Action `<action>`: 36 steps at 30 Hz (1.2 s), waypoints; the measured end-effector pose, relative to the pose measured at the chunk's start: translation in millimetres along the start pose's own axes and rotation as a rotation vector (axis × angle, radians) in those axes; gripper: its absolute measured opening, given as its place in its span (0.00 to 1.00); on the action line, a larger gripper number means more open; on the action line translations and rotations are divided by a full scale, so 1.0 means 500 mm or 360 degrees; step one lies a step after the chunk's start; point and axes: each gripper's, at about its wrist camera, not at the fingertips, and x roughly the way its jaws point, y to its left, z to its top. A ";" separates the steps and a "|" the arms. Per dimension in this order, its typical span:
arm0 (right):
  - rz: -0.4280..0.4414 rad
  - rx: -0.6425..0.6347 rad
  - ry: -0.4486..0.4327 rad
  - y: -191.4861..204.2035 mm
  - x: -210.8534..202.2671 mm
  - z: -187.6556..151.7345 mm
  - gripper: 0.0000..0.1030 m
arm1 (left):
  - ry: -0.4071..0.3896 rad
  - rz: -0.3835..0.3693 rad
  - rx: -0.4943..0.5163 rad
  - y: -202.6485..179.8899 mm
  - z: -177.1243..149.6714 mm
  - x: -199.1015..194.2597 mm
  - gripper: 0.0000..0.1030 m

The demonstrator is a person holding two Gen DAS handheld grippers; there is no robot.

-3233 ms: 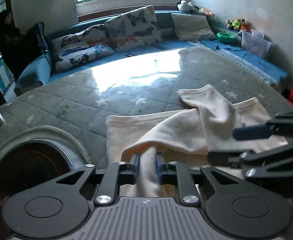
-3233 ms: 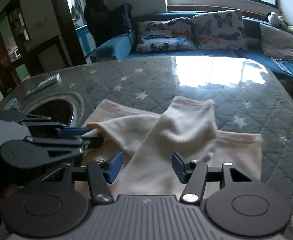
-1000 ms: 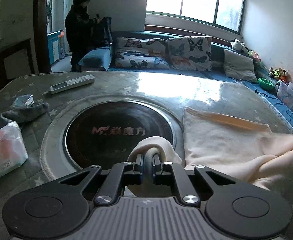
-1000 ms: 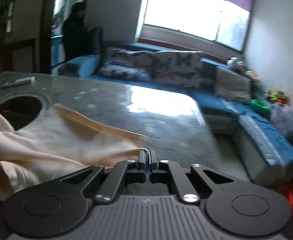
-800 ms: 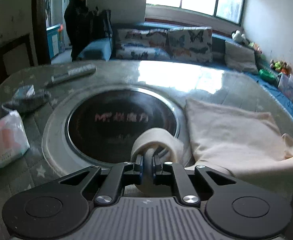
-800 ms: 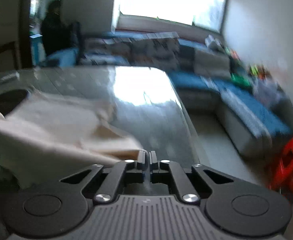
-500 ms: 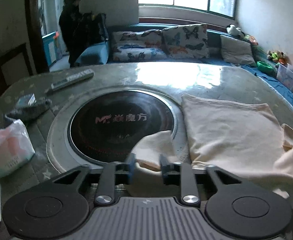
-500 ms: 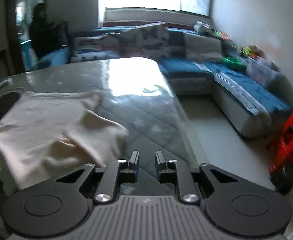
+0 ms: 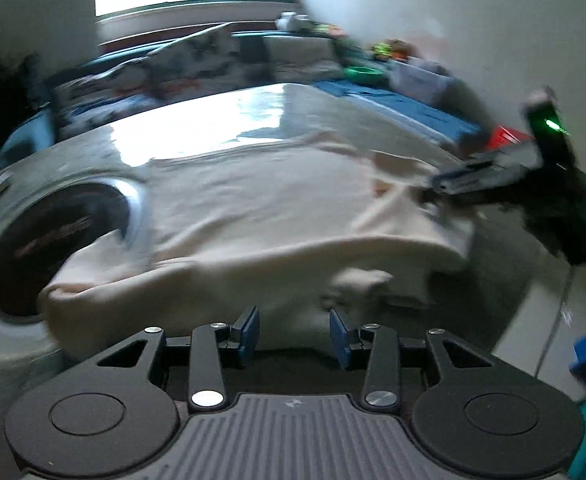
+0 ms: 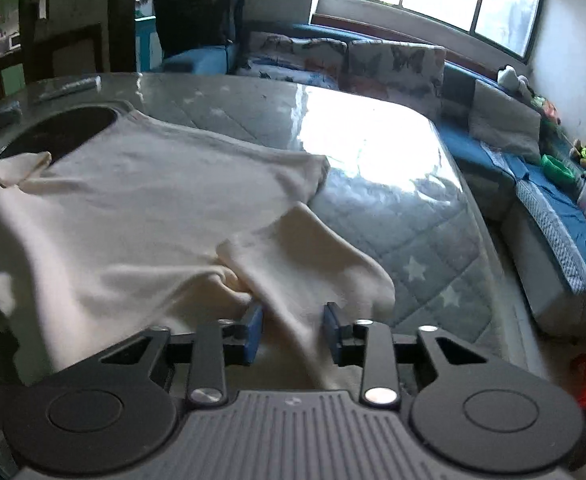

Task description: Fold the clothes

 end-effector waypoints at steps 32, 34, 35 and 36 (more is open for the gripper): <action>0.0340 -0.0072 -0.0165 0.074 -0.167 -0.010 0.38 | 0.0105 -0.0212 0.0391 -0.055 -0.029 0.030 0.02; 0.0417 -0.0179 -0.0168 0.112 -0.169 -0.002 0.38 | 0.0116 -0.0234 0.0401 -0.056 -0.030 0.026 0.00; 0.0451 -0.0219 -0.0171 0.126 -0.170 0.000 0.38 | 0.0122 -0.0245 0.0406 -0.057 -0.031 0.023 0.00; 0.0483 -0.0255 -0.0174 0.139 -0.171 0.003 0.38 | 0.0128 -0.0256 0.0411 -0.057 -0.032 0.021 0.00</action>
